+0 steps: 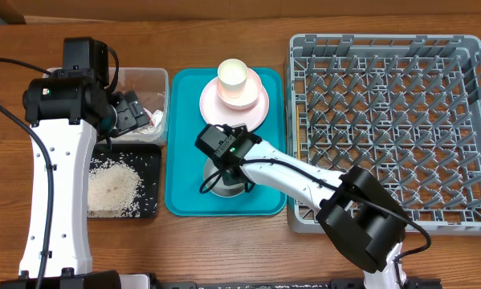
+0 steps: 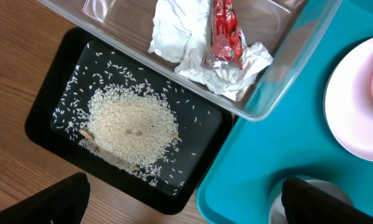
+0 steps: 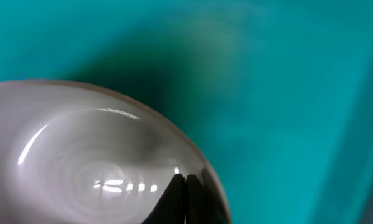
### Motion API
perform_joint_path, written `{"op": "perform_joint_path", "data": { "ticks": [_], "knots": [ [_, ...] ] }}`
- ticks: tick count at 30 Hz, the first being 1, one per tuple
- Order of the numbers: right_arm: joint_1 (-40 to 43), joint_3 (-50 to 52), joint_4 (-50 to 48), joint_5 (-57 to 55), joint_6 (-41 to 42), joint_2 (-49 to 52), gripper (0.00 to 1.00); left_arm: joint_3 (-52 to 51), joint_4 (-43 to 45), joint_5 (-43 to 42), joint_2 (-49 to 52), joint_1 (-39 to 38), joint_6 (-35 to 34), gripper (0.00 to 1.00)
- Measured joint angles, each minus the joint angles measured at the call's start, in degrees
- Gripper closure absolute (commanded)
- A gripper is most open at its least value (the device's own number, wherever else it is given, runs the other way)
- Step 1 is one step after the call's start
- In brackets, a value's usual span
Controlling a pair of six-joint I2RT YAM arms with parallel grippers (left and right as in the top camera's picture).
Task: Sort waste into correct bins and load items into the dishwasher
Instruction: 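Lower the right gripper and close it on the white bowl's rim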
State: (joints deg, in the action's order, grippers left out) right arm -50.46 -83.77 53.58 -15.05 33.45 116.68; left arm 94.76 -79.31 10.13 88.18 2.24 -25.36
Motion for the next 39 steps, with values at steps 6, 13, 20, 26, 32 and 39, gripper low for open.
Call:
{"op": "perform_joint_path", "data": {
  "ticks": [6,13,20,26,32,39],
  "knots": [
    [1.2,0.0,1.1,-3.4,0.8,0.0,0.89,0.0,0.0,0.0,0.0,0.0,0.0,0.00],
    [1.4,-2.5,4.9,-1.1,1.0,-0.6,0.79,0.0,0.0,0.0,0.0,0.0,0.0,0.00],
    [1.4,-5.7,4.6,7.8,0.8,-8.5,0.62,0.0,0.0,0.0,0.0,0.0,0.0,0.00],
    [0.4,-5.0,1.1,14.8,-0.7,-9.9,0.57,0.0,0.0,0.0,0.0,0.0,0.0,0.00],
    [-1.9,1.0,-3.8,16.8,-1.6,-9.9,0.55,0.0,0.0,0.0,0.0,0.0,0.0,0.00],
    [-2.1,6.5,-7.6,17.2,-2.0,-9.9,0.55,0.0,0.0,0.0,0.0,0.0,0.0,0.00]
  ]
}}
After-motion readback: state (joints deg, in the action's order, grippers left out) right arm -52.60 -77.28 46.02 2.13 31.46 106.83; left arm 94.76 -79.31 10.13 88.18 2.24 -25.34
